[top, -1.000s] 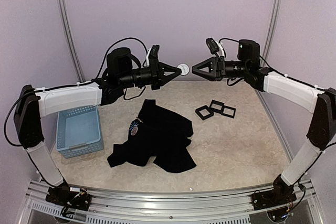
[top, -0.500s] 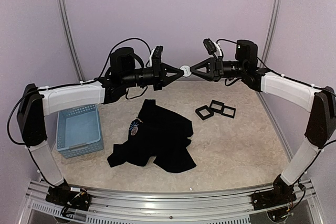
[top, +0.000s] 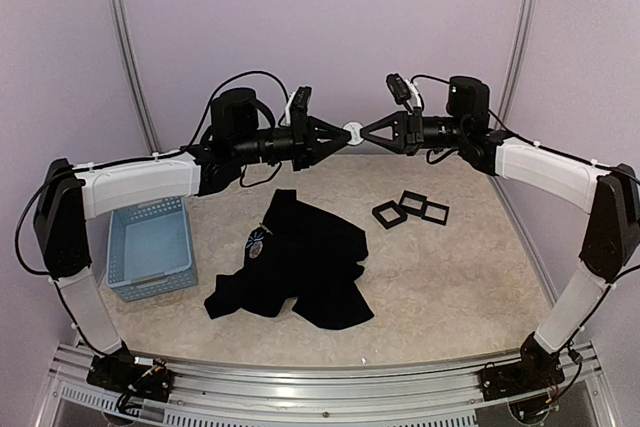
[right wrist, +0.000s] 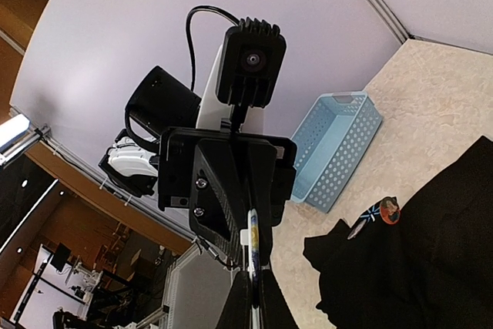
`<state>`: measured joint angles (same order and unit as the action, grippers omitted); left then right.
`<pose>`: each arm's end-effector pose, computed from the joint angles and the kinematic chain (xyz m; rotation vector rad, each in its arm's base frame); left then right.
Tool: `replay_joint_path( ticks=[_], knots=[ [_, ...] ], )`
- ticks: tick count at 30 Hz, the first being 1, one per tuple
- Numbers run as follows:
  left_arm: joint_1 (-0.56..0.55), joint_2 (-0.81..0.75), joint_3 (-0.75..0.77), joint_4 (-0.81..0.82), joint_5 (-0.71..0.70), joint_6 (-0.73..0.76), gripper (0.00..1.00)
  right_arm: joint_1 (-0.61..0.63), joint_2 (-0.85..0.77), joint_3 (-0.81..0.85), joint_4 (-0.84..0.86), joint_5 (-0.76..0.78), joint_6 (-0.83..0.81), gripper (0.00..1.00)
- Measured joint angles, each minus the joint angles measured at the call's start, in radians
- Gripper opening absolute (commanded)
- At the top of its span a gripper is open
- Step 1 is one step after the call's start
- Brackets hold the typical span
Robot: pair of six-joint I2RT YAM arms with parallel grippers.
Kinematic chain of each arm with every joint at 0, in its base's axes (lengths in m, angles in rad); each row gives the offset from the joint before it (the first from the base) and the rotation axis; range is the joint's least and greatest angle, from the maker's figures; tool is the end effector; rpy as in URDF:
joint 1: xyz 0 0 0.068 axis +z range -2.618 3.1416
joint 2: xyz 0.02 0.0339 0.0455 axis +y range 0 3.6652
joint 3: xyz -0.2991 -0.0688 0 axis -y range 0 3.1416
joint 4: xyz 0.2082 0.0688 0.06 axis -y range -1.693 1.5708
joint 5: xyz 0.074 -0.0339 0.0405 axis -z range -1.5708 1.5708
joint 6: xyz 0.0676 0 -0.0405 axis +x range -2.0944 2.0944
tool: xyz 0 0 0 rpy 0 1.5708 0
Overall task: Remove the brooch from the garment
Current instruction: Pass from the left arm to the right, then place the brooch in the brooch box.
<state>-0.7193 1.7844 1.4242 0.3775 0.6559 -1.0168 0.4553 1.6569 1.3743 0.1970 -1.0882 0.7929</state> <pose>0.2940 -0.3123 0.3908 0.3483 1.8660 -1.7871 0.3036 0.2153 0.4020 -0.6523 1.8551 1.7662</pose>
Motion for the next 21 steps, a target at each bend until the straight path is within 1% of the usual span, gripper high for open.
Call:
replay_joint_path(
  ticks=[1,2,3,6,9,13,17,21],
  knots=[
    [0.001,0.002,0.005,-0.006,0.0,0.002,0.46,0.0,0.0,0.0,-0.002,0.008,-0.014,0.0],
    [0.002,0.003,0.007,-0.014,-0.001,0.006,0.58,0.001,-0.002,0.001,-0.012,0.023,-0.035,0.0],
    [0.004,0.003,0.007,-0.027,-0.006,0.011,0.67,0.001,-0.004,0.003,-0.038,0.046,-0.066,0.0],
    [0.007,-0.006,0.002,-0.095,-0.043,0.043,0.83,0.001,-0.02,0.028,-0.162,0.142,-0.195,0.0],
    [0.018,-0.04,-0.006,-0.223,-0.122,0.105,0.92,0.001,-0.056,0.063,-0.328,0.301,-0.366,0.0],
    [0.023,-0.11,-0.009,-0.401,-0.27,0.184,0.96,0.001,-0.115,0.097,-0.537,0.599,-0.585,0.0],
    [0.018,-0.175,-0.044,-0.492,-0.395,0.218,0.97,0.001,-0.128,0.098,-0.668,0.879,-0.73,0.0],
    [0.014,-0.204,-0.098,-0.544,-0.484,0.212,0.97,0.0,-0.114,0.069,-0.737,1.151,-0.808,0.0]
  ],
)
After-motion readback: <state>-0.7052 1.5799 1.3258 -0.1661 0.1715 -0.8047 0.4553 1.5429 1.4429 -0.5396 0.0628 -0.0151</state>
